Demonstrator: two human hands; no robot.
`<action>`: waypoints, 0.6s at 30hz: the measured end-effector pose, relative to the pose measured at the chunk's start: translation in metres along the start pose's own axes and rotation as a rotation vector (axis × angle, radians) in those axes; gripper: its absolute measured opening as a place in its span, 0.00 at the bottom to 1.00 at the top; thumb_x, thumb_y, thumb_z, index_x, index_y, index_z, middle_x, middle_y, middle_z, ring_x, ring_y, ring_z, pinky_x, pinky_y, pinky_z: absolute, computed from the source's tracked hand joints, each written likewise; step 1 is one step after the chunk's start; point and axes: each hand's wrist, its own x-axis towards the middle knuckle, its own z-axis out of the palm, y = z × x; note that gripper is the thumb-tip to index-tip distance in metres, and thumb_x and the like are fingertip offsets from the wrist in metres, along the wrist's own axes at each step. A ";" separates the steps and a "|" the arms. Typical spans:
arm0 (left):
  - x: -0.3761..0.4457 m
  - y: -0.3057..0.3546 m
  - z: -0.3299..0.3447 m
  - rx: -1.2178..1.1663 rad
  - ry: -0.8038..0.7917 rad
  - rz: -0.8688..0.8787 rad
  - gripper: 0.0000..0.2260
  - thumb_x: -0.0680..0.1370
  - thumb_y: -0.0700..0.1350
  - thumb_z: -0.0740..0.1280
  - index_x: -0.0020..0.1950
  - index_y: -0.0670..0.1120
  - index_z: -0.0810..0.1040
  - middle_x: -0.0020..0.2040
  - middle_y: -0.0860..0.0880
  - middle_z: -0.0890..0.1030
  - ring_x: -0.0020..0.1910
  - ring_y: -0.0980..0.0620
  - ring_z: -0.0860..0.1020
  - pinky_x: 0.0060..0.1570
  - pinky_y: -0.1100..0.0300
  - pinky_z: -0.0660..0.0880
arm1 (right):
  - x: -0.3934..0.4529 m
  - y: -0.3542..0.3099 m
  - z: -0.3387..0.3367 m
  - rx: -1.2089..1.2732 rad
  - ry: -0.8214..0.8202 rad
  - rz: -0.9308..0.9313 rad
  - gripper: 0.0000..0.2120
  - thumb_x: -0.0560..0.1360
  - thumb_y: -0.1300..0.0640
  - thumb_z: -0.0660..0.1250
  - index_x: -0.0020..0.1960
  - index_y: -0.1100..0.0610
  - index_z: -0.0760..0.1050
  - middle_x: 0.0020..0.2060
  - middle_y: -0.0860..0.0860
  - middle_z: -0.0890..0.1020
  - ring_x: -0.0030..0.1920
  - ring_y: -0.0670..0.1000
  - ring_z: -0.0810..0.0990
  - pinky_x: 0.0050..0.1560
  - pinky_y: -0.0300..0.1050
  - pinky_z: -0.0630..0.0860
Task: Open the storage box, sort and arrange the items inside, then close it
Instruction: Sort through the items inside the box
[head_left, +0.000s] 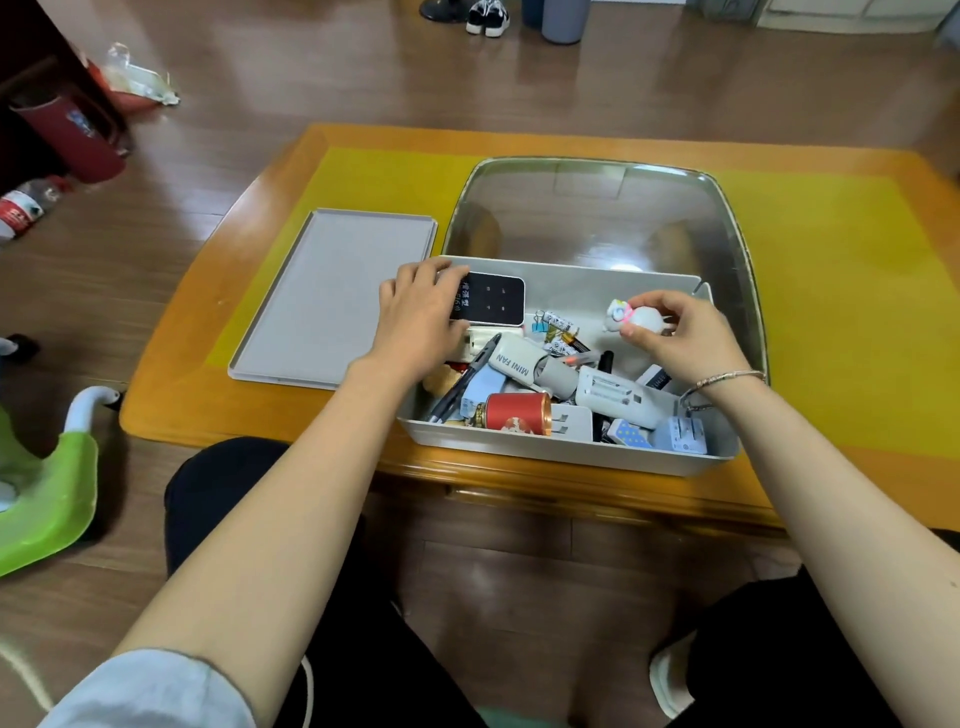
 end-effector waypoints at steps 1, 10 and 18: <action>0.000 0.005 -0.003 -0.023 -0.024 0.029 0.25 0.75 0.47 0.69 0.71 0.50 0.67 0.69 0.47 0.70 0.67 0.45 0.65 0.62 0.49 0.62 | -0.001 0.000 -0.002 -0.008 0.003 -0.002 0.10 0.70 0.56 0.73 0.49 0.48 0.77 0.43 0.46 0.79 0.42 0.47 0.77 0.44 0.37 0.73; -0.015 0.037 -0.002 -0.334 -0.576 0.155 0.17 0.71 0.56 0.74 0.58 0.57 0.78 0.51 0.57 0.78 0.47 0.59 0.75 0.40 0.68 0.69 | -0.017 0.007 -0.014 -0.080 0.000 -0.043 0.17 0.67 0.55 0.76 0.55 0.53 0.77 0.46 0.48 0.79 0.45 0.48 0.77 0.47 0.39 0.71; -0.015 0.040 0.004 -0.244 -0.826 0.154 0.24 0.70 0.59 0.73 0.64 0.55 0.75 0.51 0.58 0.75 0.48 0.56 0.75 0.45 0.62 0.70 | -0.023 0.010 -0.012 -0.078 -0.028 -0.048 0.16 0.67 0.56 0.76 0.54 0.52 0.78 0.47 0.49 0.80 0.44 0.48 0.77 0.41 0.30 0.68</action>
